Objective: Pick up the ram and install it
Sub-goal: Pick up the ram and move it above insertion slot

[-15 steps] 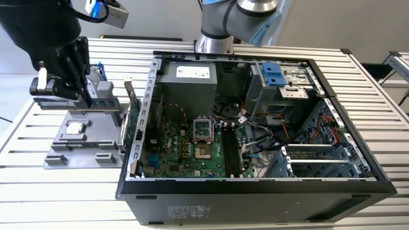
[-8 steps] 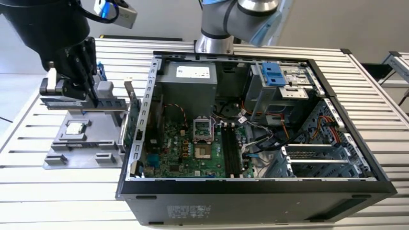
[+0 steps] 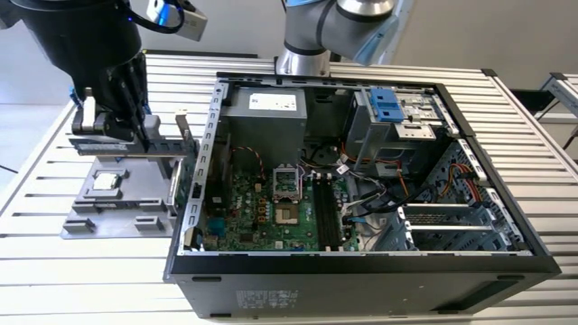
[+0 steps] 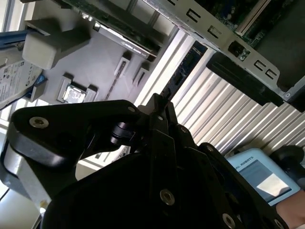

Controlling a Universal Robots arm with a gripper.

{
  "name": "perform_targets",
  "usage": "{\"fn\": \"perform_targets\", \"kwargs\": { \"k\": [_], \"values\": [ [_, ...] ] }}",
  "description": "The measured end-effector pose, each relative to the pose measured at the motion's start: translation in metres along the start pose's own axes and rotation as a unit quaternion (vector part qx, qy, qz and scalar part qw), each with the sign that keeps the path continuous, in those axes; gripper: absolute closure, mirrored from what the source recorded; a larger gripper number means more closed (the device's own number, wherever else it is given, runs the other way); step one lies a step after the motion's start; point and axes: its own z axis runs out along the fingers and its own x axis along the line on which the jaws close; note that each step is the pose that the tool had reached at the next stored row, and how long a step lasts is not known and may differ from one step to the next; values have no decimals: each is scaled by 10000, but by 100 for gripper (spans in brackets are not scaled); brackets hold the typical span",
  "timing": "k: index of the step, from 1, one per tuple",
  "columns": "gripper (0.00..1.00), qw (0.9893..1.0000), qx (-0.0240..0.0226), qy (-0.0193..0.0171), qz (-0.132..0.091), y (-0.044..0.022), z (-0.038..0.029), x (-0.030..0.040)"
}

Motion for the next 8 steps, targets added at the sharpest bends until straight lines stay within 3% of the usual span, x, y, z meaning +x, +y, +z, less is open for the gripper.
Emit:
{"fn": "perform_targets", "kwargs": {
  "k": [8],
  "values": [
    [100, 10000, 0, 0, 0, -119, -1, 0]
  ]
}}
